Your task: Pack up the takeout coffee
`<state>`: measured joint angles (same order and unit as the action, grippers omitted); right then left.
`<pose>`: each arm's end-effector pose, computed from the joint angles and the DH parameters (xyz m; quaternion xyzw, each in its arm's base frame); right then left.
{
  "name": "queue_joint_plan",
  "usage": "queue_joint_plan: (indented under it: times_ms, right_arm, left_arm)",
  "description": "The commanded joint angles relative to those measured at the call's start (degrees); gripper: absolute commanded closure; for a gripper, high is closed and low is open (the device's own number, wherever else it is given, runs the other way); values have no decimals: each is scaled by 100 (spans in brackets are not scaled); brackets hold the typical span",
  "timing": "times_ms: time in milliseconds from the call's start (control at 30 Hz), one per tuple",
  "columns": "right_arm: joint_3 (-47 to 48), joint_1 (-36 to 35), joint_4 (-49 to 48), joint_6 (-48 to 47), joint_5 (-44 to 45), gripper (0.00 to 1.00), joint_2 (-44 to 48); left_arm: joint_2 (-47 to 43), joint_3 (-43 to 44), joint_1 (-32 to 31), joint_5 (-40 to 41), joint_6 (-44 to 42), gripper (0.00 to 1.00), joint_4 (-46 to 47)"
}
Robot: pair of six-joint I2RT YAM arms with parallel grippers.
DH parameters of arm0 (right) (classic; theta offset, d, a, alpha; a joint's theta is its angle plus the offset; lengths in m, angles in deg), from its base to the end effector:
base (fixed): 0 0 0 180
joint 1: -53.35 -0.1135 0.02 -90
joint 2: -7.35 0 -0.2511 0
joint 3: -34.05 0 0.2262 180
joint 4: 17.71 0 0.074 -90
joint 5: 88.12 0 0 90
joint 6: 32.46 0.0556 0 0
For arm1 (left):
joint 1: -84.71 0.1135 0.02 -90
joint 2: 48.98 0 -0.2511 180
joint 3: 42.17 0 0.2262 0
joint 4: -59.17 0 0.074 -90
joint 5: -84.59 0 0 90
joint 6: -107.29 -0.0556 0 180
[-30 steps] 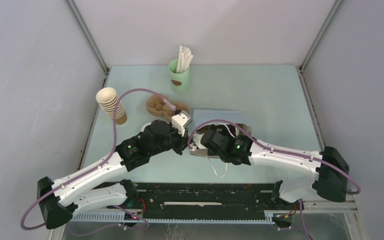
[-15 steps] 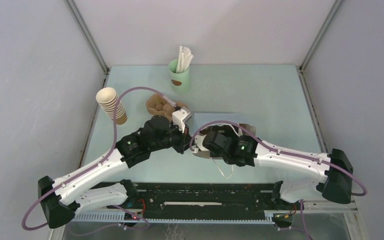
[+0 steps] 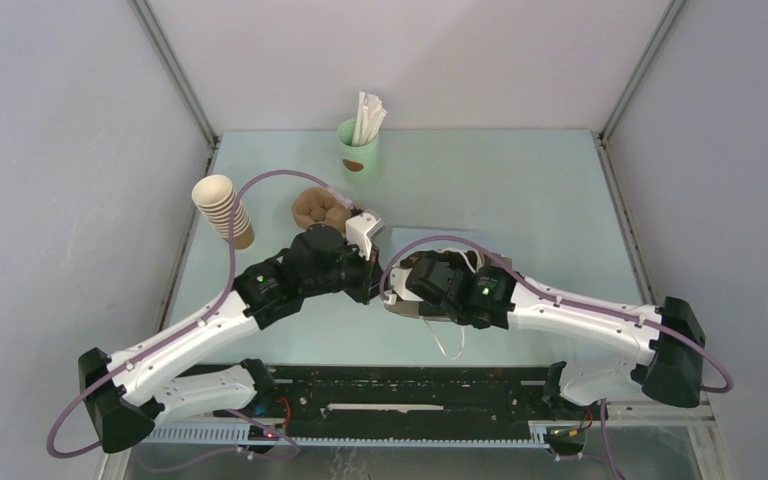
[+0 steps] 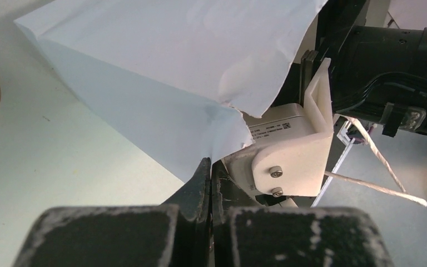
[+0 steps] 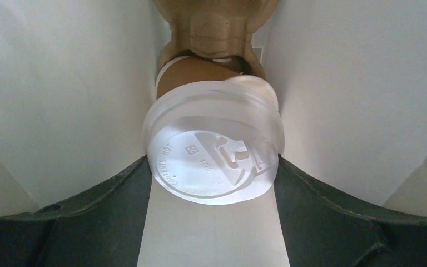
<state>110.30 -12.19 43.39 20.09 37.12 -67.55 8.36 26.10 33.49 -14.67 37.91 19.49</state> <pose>0.1289 0.2060 0.2581 -0.6708 0.6346 -0.2231 0.3122 0.1306 -0.1768 0.3058 0.2660 0.8165 -0.3541 0.3704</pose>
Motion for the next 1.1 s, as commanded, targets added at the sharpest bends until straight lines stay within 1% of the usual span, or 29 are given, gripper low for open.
queue_joint_plan:
  times_ms: [0,67,133,333,433,500,600,700,900,1067]
  right_arm:
    - [188,111,28,152,-194,25,-222]
    - [157,136,-268,119,-381,28,-91]
    - [13,164,-599,14,-579,28,94]
    - [-181,225,-853,27,-539,27,63]
    - [-271,234,-1012,20,-196,26,-4]
    - [-268,215,-985,10,12,26,-42]
    - [-158,-18,-803,7,309,24,13]
    - [-22,-70,-686,141,274,23,136]
    - [67,-202,-378,341,520,22,69]
    - [172,-230,-397,343,542,21,94]
  left_arm:
    - [-66,270,-29,-381,146,100,425]
    - [-63,250,-29,-370,129,100,437]
    - [-74,231,-33,-356,112,100,455]
    - [-122,206,-35,-259,60,100,469]
    - [-125,176,-36,-240,56,100,469]
    - [-136,151,-36,-223,50,100,469]
    - [-138,106,-29,-210,45,100,469]
    - [-133,34,-29,-187,38,100,510]
    - [-125,-118,-33,-83,12,100,591]
    - [-92,-201,-31,-63,2,100,635]
